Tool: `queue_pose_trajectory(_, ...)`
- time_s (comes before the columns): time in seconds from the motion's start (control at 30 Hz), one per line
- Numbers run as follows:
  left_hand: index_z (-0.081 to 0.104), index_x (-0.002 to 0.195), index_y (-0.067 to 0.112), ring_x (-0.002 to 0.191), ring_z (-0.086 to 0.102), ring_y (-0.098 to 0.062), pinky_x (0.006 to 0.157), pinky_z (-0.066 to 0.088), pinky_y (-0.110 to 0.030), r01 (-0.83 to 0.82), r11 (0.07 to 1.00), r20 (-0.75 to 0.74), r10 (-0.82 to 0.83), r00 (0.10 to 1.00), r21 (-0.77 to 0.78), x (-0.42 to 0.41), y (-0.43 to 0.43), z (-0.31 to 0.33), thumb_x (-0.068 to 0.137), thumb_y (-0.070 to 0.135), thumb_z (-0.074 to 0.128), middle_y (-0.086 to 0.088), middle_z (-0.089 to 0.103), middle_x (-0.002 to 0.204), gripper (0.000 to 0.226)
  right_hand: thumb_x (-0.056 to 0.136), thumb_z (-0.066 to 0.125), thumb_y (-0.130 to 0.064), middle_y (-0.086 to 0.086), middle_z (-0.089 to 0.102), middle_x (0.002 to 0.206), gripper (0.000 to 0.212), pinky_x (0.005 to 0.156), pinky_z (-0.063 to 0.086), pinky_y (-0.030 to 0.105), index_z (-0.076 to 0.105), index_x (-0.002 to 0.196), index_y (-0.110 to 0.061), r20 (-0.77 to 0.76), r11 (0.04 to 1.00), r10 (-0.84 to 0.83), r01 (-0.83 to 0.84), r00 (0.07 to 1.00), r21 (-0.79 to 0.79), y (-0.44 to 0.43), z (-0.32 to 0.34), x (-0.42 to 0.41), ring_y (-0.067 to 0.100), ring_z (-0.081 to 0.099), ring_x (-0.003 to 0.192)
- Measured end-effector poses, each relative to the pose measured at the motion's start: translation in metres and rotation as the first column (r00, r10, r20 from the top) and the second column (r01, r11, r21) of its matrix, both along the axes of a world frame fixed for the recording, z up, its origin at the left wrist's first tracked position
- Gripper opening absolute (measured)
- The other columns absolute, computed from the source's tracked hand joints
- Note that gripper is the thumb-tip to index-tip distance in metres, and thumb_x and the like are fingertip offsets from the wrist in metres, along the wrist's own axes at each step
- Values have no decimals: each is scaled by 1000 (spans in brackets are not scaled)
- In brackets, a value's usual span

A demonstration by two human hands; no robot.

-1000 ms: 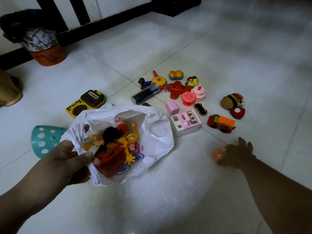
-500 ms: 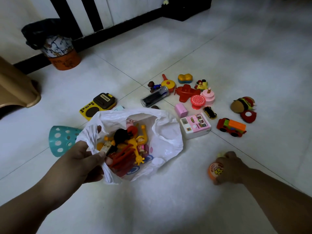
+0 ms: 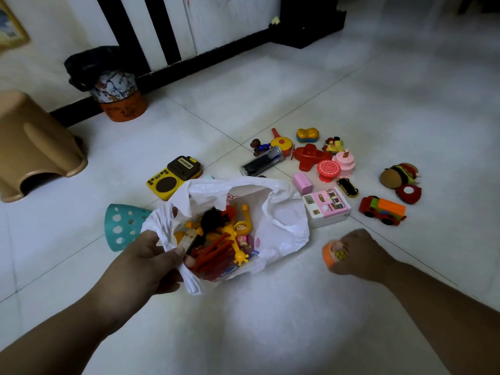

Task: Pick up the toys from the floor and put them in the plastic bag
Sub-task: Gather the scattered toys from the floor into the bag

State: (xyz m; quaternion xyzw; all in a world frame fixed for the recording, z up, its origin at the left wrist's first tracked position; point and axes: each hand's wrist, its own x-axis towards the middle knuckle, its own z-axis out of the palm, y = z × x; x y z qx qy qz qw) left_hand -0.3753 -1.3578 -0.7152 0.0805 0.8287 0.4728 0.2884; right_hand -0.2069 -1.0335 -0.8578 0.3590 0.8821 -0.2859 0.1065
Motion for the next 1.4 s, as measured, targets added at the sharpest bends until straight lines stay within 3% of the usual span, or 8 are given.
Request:
queue_pose_trajectory(0.17, 57, 109, 6, 73, 67, -27, 67, 57, -37, 24, 1000, 20, -24, 1000, -10, -2, 0, 3, 92, 14, 58, -18, 73, 87, 20, 60, 84, -40, -9, 33, 127, 75, 98, 42, 34, 49, 124, -23, -371, 979, 164, -198, 914, -56, -39, 92, -48, 11, 39, 118)
queue_pose_trajectory(0.37, 55, 104, -1, 66, 65, -25, 66, 58, -37, 11, 1000, 11, -11, 1000, -12, 2, -2, 8, 91, 11, 58, -10, 73, 70, 18, 64, 80, -51, 1, 27, 143, 85, 101, 35, 23, 47, 135, -16, -201, 861, 490, -507, 848, -38, -123, 76, -119, 17, 37, 127)
queue_pose_trajectory(0.57, 54, 101, 2, 57, 64, -13, 68, 57, -36, 5, 1000, 22, -4, 1000, -25, 3, -7, 13, 92, 14, 58, -16, 73, 81, 15, 73, 75, -48, 8, 28, 148, 80, 109, 31, 29, 44, 140, -17, -256, 935, 311, -343, 915, -92, -133, 43, -148, 24, 33, 136)
queue_pose_trajectory(0.77, 53, 105, 4, 68, 67, -19, 70, 56, -36, 17, 1000, 43, -17, 999, -14, -4, -15, 13, 92, 16, 58, -18, 74, 90, 18, 63, 84, -28, 20, 52, 121, 66, 83, 49, 44, 56, 121, -11, -636, 859, 165, 206, 754, 468, -97, 59, -129, 37, 51, 107)
queue_pose_trajectory(0.87, 54, 106, 9, 72, 68, -20, 71, 58, -34, 16, 999, 40, -15, 999, -29, -7, -21, 14, 92, 18, 58, -15, 74, 91, 17, 77, 73, -38, 16, 33, 148, 81, 99, 39, 48, 32, 144, -20, -336, 910, -61, 190, 940, 368, -62, 66, -135, 38, 33, 131)
queue_pose_trajectory(0.93, 55, 106, 10, 72, 68, -20, 69, 57, -33, -6, 1000, 31, 7, 999, -19, -9, -27, 17, 92, 19, 58, -13, 74, 91, 17, 88, 59, -27, 15, 57, 128, 44, 90, 47, 40, 52, 129, -14, -238, 967, -72, 126, 969, 221, -46, 74, -141, 35, 51, 117)
queue_pose_trajectory(1.07, 58, 107, 14, 68, 67, -17, 69, 58, -32, -46, 999, -3, 46, 999, 29, -16, -48, 26, 93, 19, 57, -11, 73, 88, 15, 92, 47, -13, 15, 66, 90, 22, 60, 40, 28, 67, 99, -5, -361, 995, -52, 81, 931, 64, -51, 103, -156, 30, 60, 82)
queue_pose_trajectory(1.4, 54, 100, 3, 76, 66, -39, 77, 57, -52, -128, 977, -66, 141, 988, 173, -67, -135, 96, 89, 6, 53, -15, 72, 77, 12, 87, 47, -13, 14, 60, 80, 25, 63, 38, 30, 63, 92, 6, -504, 987, -98, 20, 858, -159, -152, 202, -233, 26, 52, 70)
